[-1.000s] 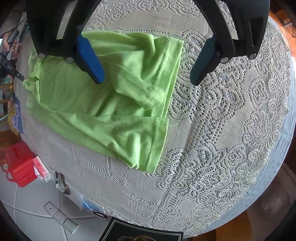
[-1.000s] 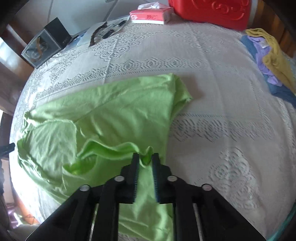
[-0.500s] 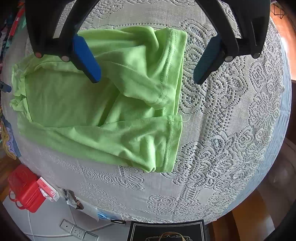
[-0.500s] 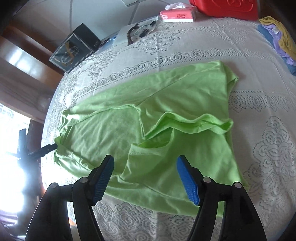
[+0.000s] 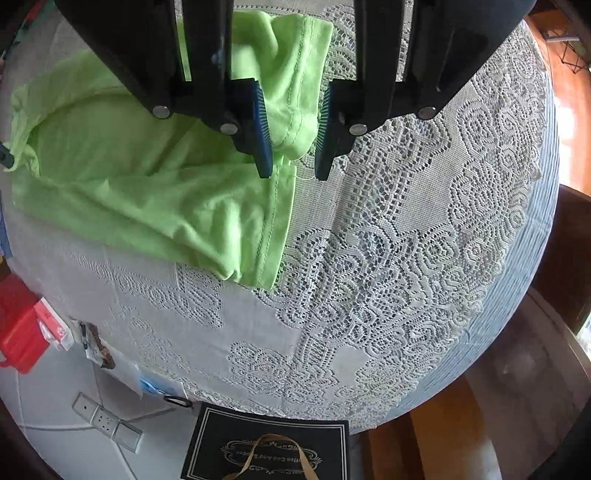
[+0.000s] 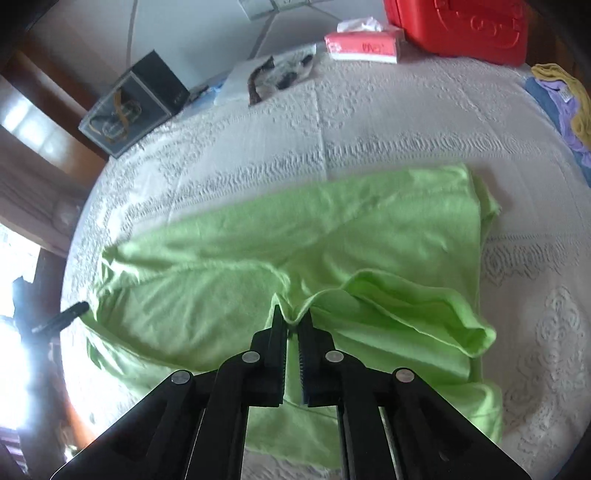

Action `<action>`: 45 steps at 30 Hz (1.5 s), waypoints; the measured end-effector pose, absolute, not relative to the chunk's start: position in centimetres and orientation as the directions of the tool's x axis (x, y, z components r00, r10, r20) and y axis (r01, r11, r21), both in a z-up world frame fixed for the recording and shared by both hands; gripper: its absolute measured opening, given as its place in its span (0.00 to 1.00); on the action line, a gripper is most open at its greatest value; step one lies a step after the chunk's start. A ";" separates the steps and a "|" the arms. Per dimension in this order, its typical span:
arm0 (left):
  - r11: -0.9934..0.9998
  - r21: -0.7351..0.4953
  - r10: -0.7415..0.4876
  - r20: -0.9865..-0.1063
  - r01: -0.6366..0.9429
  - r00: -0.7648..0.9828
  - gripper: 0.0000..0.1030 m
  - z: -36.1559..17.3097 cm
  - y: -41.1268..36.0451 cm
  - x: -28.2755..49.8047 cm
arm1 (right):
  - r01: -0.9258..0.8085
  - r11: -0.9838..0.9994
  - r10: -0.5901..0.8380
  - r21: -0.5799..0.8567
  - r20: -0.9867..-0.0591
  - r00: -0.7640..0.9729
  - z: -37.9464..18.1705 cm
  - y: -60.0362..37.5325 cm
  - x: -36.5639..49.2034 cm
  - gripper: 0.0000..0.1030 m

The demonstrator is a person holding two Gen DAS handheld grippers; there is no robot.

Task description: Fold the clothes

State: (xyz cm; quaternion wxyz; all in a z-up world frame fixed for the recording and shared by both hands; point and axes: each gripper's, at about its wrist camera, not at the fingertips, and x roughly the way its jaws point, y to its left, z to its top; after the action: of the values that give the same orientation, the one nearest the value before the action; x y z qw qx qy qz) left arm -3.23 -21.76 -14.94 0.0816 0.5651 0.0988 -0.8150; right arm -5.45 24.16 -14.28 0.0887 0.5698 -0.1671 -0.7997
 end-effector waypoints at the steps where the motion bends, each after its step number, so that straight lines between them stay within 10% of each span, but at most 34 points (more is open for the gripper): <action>1: -0.967 -0.073 -0.014 -0.942 0.245 -0.337 0.34 -15.2 -21.4 -3.6 | -0.055 -0.918 -0.356 0.393 -0.877 -0.324 -14.6 24.2 -6.2 0.41; 6: -0.984 -0.091 0.028 -0.928 0.153 -0.371 0.75 -13.0 -20.6 -2.7 | -0.079 -0.917 -0.339 0.390 -0.869 -0.361 -13.2 26.4 -4.8 0.50; 17: -0.989 -0.111 0.079 -0.958 0.102 -0.274 0.75 -16.2 -16.2 -1.1 | -0.214 -0.937 -0.189 0.277 -0.915 -0.356 -13.8 35.3 1.2 0.31; 24: -0.990 -0.073 0.043 -0.971 0.122 -0.236 0.81 -18.1 -16.0 -1.7 | -0.196 -0.936 -0.212 0.292 -0.913 -0.348 -16.4 34.5 -2.4 0.55; 26: -0.991 -0.066 0.036 -0.972 0.120 -0.231 0.83 -18.2 -15.9 -1.8 | -0.156 -0.952 -0.204 0.262 -0.928 -0.313 -17.0 33.6 -2.9 0.45; 28: -0.990 -0.067 0.037 -0.972 0.123 -0.232 0.83 -18.2 -15.9 -1.9 | -0.070 -0.967 -0.213 0.245 -0.928 -0.306 -16.1 32.3 -2.3 0.04; 29: -0.989 -0.071 0.040 -0.971 0.126 -0.234 0.83 -18.2 -16.0 -1.9 | -0.012 -0.968 -0.234 0.251 -0.916 -0.326 -15.0 31.7 -1.5 0.02; 36: -0.981 -0.096 0.053 -0.970 0.171 -0.238 0.84 -18.2 -16.8 -2.4 | 0.174 -0.973 -0.226 0.153 -0.792 -0.568 -8.3 31.7 0.0 0.02; 41: -0.975 -0.104 0.051 -0.965 0.195 -0.259 0.84 -17.0 -17.7 -2.5 | -0.001 -0.989 -0.129 0.146 -0.877 -0.462 -11.7 34.8 -3.7 0.25; 45: -0.967 -0.129 0.063 -0.956 0.217 -0.287 1.00 -15.8 -18.7 -2.0 | -0.017 -0.976 -0.183 0.216 -0.866 -0.465 -10.9 35.9 -2.6 0.27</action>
State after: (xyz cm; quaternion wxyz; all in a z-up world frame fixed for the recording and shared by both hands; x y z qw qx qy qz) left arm -2.04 -18.70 -15.83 0.0486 0.5952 0.1179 -0.7934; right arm -2.65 35.90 -10.90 0.0489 0.5149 -0.0972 -0.8503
